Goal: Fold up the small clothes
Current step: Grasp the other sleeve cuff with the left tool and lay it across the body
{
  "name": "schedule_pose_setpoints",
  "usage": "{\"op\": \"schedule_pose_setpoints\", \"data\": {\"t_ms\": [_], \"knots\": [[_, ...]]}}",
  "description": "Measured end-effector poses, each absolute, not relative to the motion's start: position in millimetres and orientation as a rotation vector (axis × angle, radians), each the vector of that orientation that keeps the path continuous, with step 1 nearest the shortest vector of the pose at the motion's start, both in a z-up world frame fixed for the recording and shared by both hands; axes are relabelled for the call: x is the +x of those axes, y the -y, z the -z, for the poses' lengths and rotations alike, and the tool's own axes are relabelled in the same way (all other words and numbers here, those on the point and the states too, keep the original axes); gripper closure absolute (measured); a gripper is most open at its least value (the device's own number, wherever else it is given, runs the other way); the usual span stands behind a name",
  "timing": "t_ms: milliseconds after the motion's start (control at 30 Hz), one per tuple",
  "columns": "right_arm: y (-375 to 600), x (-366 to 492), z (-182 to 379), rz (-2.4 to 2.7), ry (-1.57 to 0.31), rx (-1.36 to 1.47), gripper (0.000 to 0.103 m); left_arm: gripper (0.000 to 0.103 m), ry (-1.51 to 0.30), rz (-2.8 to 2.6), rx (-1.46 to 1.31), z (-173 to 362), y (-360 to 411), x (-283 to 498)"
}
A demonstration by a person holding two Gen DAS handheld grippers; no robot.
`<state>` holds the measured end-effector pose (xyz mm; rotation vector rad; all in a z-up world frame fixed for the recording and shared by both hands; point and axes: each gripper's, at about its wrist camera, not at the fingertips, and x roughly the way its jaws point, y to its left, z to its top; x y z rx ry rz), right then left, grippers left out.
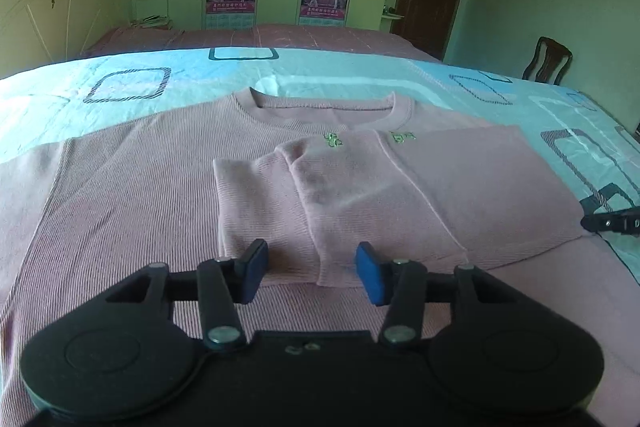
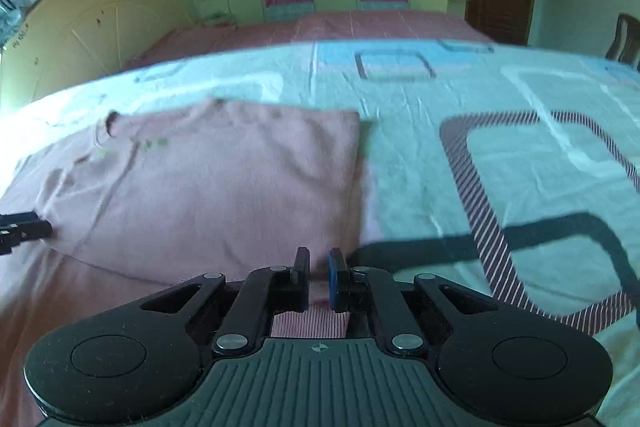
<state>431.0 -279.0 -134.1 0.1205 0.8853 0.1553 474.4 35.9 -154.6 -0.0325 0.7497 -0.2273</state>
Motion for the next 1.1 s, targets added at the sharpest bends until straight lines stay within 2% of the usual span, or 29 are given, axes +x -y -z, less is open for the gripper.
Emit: {"op": "schedule_pose_setpoints", "data": {"t_ms": [100, 133, 233, 267, 300, 333, 367, 400, 567, 667, 800, 933, 1100], "knots": [[274, 423, 119, -0.142, -0.833, 0.155, 0.096, 0.055, -0.727, 0.219, -0.075, 147, -44, 468], [272, 419, 114, -0.138, -0.810, 0.167, 0.096, 0.052, -0.718, 0.210, -0.085, 145, -49, 464], [263, 412, 108, -0.117, -0.792, 0.181, 0.095, 0.030, -0.688, 0.145, -0.111, 139, -74, 448], [260, 410, 108, -0.120, -0.793, 0.198, 0.094, 0.028, -0.675, 0.118, -0.126, 136, -87, 441], [256, 408, 108, -0.126, -0.794, 0.208, 0.086, 0.028, -0.666, 0.085, -0.143, 133, -103, 434], [252, 406, 108, -0.131, -0.790, 0.211, 0.062, 0.028, -0.655, 0.048, -0.166, 131, -120, 426], [246, 402, 107, -0.132, -0.774, 0.209, 0.055, 0.029, -0.640, 0.007, -0.195, 129, -140, 417], [240, 400, 107, -0.141, -0.766, 0.206, 0.052, 0.031, -0.629, -0.035, -0.224, 129, -159, 410], [208, 402, 104, -0.178, -0.753, 0.200, 0.055, 0.053, -0.617, -0.295, -0.449, 130, -281, 368], [188, 409, 102, -0.194, -0.758, 0.199, 0.057, 0.053, -0.595, -0.415, -0.433, 127, -328, 351], [165, 420, 98, -0.201, -0.767, 0.229, 0.057, 0.053, -0.542, -0.509, -0.598, 134, -395, 338], [148, 427, 91, -0.204, -0.761, 0.222, 0.057, 0.062, -0.440, -0.532, -0.817, 148, -448, 331], [144, 434, 86, -0.184, -0.757, 0.208, 0.057, 0.075, -0.345, -0.552, -0.949, 163, -484, 334]]}}
